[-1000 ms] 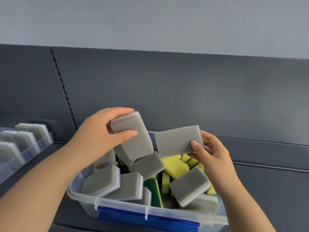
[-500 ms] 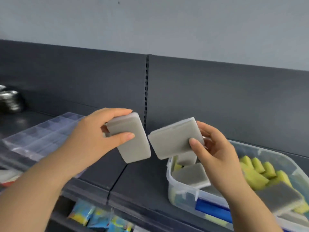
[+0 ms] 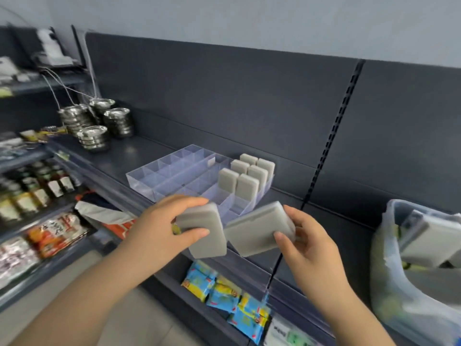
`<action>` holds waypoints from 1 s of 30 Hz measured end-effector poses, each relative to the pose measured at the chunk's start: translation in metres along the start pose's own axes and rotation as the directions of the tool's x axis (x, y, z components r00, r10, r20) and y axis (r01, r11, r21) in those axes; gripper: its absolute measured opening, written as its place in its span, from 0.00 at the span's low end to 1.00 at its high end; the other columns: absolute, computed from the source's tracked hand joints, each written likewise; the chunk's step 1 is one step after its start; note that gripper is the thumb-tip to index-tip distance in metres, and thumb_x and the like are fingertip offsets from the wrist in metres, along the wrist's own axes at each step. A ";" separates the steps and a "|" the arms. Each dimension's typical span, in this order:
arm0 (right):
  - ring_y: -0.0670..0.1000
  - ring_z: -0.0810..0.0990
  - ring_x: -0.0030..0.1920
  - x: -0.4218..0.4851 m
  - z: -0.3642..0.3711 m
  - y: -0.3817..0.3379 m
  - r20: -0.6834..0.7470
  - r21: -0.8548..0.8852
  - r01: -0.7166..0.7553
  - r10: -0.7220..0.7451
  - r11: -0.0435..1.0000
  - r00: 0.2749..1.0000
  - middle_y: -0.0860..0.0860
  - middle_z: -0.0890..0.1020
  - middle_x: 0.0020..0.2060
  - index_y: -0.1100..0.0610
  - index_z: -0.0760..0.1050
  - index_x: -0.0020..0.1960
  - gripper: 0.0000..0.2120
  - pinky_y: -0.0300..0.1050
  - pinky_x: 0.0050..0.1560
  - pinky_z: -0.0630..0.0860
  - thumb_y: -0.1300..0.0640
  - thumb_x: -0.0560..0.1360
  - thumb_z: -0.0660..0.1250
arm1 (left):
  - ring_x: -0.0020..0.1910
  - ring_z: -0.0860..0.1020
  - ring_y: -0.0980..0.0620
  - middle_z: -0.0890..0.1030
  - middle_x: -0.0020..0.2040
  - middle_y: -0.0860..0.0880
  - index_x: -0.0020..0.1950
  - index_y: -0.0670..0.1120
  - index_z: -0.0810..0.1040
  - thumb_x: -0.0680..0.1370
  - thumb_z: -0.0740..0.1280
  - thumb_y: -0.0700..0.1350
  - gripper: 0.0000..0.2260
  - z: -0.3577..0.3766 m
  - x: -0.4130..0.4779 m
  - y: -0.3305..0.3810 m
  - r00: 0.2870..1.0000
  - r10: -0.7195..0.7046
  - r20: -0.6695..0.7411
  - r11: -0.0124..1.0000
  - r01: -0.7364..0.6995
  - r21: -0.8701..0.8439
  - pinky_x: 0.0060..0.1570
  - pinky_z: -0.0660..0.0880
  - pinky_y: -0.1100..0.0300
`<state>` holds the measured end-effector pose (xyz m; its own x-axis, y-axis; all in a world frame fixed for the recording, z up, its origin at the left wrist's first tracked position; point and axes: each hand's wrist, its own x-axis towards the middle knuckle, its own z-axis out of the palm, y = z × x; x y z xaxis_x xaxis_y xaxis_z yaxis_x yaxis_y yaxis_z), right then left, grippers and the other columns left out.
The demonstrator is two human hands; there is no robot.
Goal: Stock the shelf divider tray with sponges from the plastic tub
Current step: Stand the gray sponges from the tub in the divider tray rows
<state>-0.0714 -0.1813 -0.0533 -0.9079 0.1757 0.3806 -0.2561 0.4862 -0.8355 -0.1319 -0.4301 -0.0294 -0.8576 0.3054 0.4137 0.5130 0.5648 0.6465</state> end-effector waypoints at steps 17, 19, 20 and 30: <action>0.35 0.73 0.55 0.128 0.053 0.067 -0.072 -0.191 -0.021 0.007 0.981 0.997 0.34 0.73 0.55 0.33 0.66 0.58 0.25 0.23 0.51 0.68 0.61 0.74 0.67 | 0.55 0.71 0.66 0.74 0.55 0.63 0.57 0.60 0.74 0.68 0.74 0.41 0.23 0.026 0.127 -0.093 0.998 0.048 -0.026 0.998 -0.048 0.030 0.52 0.70 0.70; 0.33 0.71 0.57 0.138 0.062 0.074 -0.046 -0.234 0.005 -0.017 0.972 0.999 0.35 0.73 0.56 0.37 0.67 0.61 0.25 0.25 0.54 0.68 0.61 0.73 0.67 | 0.55 0.70 0.67 0.74 0.56 0.63 0.57 0.59 0.74 0.68 0.74 0.42 0.22 0.030 0.134 -0.101 0.998 0.058 -0.016 0.997 -0.057 0.048 0.52 0.69 0.70; 0.32 0.70 0.57 0.141 0.067 0.078 -0.039 -0.250 0.012 -0.023 0.968 0.999 0.37 0.73 0.56 0.41 0.69 0.62 0.24 0.26 0.56 0.68 0.62 0.73 0.68 | 0.56 0.70 0.67 0.74 0.56 0.64 0.58 0.60 0.74 0.68 0.73 0.43 0.21 0.032 0.137 -0.103 0.999 0.047 -0.016 0.998 -0.046 0.042 0.52 0.69 0.68; 0.42 0.73 0.55 0.148 0.085 0.076 0.040 -0.438 0.055 -0.041 0.897 0.998 0.47 0.75 0.56 0.55 0.74 0.64 0.22 0.27 0.59 0.66 0.64 0.71 0.70 | 0.57 0.72 0.63 0.73 0.58 0.65 0.57 0.67 0.70 0.68 0.66 0.53 0.19 0.038 0.161 -0.117 1.000 -0.003 0.026 0.998 0.005 -0.061 0.53 0.72 0.64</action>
<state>-0.2533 -0.1909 -0.0947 -0.9091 0.1208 0.3986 -0.1344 0.8207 -0.5553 -0.3315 -0.4179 -0.0632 -0.8601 0.3235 0.3945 0.5099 0.5187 0.6863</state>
